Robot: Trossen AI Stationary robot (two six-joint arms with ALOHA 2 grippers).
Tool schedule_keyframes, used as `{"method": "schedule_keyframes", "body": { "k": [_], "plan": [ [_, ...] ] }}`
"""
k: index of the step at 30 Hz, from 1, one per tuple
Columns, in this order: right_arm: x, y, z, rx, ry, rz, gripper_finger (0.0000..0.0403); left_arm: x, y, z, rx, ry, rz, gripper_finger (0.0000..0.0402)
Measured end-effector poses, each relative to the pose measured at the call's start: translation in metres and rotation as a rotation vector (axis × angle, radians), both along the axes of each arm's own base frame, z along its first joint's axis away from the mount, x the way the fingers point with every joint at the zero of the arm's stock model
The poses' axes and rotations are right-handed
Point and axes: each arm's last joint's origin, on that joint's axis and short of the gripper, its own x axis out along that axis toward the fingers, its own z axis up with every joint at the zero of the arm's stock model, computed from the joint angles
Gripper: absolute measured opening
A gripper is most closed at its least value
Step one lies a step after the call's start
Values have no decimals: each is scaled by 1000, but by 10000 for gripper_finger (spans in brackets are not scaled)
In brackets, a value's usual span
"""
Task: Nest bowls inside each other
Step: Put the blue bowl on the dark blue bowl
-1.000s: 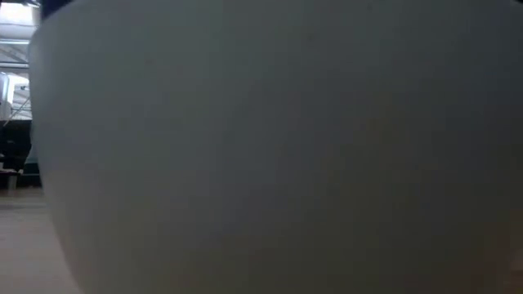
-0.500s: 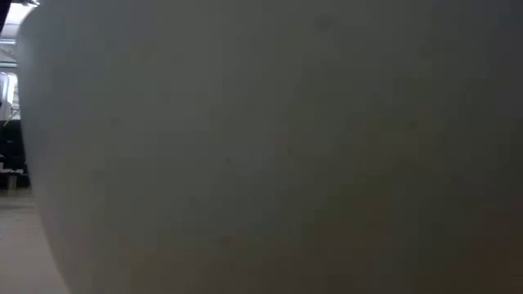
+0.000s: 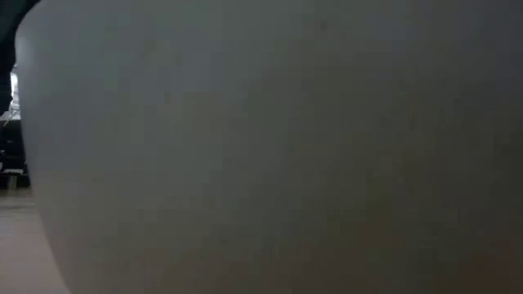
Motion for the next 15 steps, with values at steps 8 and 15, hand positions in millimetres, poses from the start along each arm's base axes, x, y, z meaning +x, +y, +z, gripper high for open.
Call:
{"method": "schedule_keyframes", "body": {
  "k": [8, 15],
  "plan": [
    [1, -1, 1, -45, -26, -8, 153, -5, 38, -14, -199, 14, 33, 126],
    [3, -1, 2, -59, -31, -14, 153, 8, 38, -49, -277, 114, 51, 109]
  ]
}}
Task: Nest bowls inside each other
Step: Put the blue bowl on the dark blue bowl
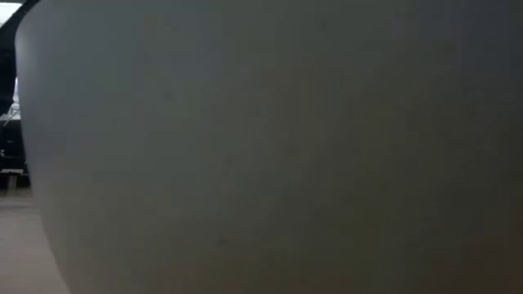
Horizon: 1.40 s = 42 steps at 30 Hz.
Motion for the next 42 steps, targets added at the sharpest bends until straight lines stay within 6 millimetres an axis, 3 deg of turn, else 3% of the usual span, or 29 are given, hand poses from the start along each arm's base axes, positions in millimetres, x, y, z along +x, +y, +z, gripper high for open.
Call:
{"method": "schedule_keyframes", "body": {
  "k": [6, 11, 16, 30, 42],
  "plan": [
    [0, 0, 0, -1, -5, -1, 153, 27, 3, 5, 27, -50, -13, 102],
    [0, 0, 2, 1, -19, 1, 153, 41, 11, -5, 51, 13, -27, 102],
    [1, 0, 2, 1, -21, 2, 153, 38, 17, -21, 96, 156, -11, 97],
    [0, 1, 2, -11, -25, 22, 153, 40, 17, -24, 83, 155, 17, 97],
    [1, 1, 5, -27, -63, 28, 153, 45, 20, -48, 75, 203, 47, 70]
  ]
}}
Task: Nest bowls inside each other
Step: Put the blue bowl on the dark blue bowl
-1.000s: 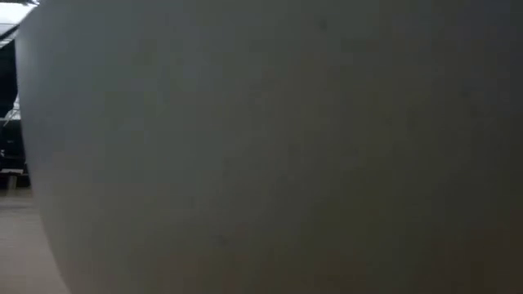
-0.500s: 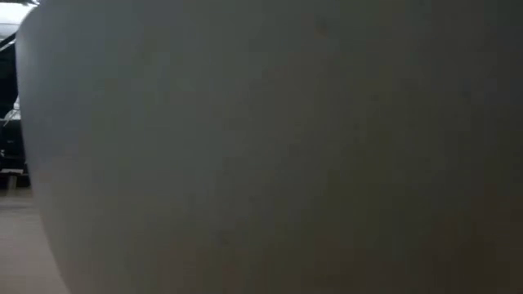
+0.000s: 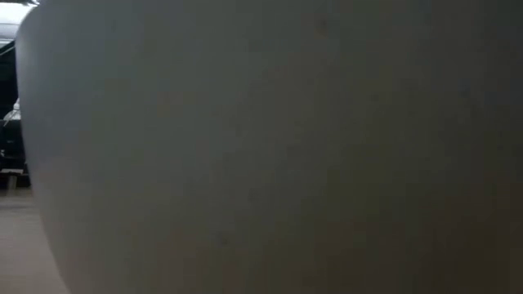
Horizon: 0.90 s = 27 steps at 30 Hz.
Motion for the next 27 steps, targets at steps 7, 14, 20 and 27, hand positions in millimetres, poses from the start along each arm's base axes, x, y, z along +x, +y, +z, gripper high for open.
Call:
{"method": "schedule_keyframes", "body": {
  "k": [7, 14, 20, 27],
  "plan": [
    [0, 0, 0, 3, -4, -1, 153, 0, 4, 2, 22, -11, -3, 9],
    [0, 0, 1, 7, -9, -1, 153, -7, 1, 23, 175, 17, -10, 3],
    [1, 0, 1, 4, -7, -1, 153, -38, -26, 101, 268, -21, -58, 2],
    [12, 0, 0, 5, 20, 13, 153, -93, -116, 179, 232, -117, -180, 2]
  ]
}}
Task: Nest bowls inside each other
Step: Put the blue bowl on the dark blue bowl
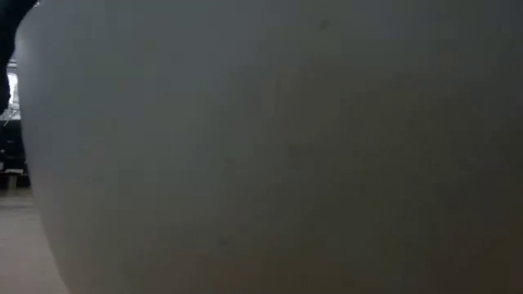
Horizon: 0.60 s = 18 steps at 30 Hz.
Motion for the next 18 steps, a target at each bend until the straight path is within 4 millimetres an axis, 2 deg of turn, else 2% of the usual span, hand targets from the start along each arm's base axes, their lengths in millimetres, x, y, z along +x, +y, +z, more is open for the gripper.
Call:
{"method": "schedule_keyframes", "body": {
  "k": [4, 8, 13, 18],
  "plan": [
    [7, 0, 0, -10, 10, 7, 153, -28, -67, 2, -10, -2, -44, 2],
    [12, 1, 4, -30, -46, 32, 153, -34, -121, -24, -63, -3, -69, 2],
    [13, 2, 9, -28, -98, 60, 153, -23, -162, -65, -122, -17, -43, 2],
    [12, 4, 9, -8, -91, 87, 153, -9, -193, -84, -166, -57, -30, 2]
  ]
}}
